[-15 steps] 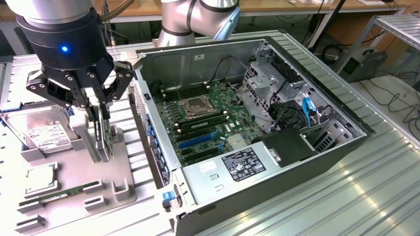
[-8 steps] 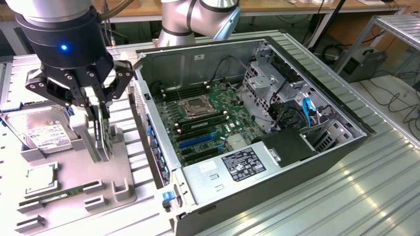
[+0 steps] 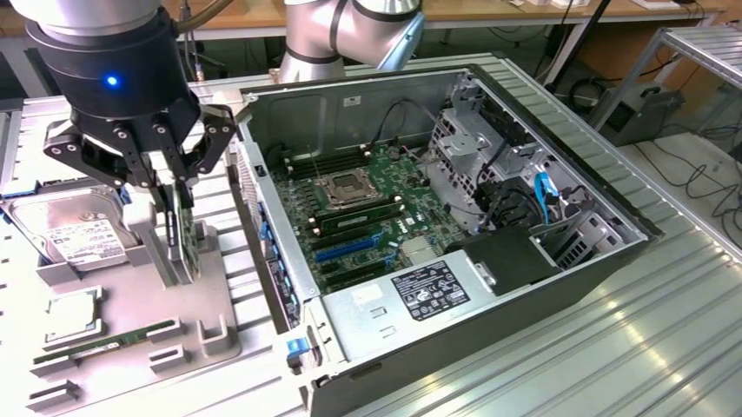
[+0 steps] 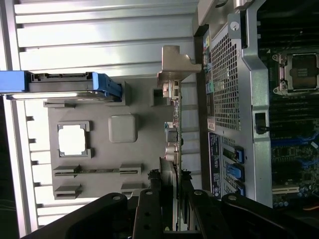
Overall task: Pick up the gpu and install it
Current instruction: 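Pick up the gpu and move the gpu toward the slot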
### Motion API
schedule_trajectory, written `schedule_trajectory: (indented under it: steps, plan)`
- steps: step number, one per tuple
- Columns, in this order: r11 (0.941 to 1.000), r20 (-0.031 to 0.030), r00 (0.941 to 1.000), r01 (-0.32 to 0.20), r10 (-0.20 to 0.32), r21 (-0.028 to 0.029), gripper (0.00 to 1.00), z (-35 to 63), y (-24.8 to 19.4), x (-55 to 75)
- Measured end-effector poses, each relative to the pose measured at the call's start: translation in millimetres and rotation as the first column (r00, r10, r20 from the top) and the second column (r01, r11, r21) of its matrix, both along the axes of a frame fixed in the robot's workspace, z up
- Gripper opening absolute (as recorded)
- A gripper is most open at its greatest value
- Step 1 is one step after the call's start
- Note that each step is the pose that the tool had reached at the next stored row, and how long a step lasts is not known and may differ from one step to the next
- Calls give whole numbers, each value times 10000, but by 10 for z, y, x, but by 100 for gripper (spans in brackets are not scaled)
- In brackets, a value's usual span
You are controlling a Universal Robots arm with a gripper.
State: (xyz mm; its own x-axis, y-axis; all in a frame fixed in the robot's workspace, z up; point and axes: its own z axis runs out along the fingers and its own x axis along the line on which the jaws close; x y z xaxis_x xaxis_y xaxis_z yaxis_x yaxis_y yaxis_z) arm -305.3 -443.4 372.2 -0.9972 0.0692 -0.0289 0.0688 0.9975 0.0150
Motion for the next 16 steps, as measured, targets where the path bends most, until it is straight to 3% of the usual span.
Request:
schedule_trajectory:
  steps: [16]
  plan:
    - [10000,0,10000,0,0,0,26,30,0,0]
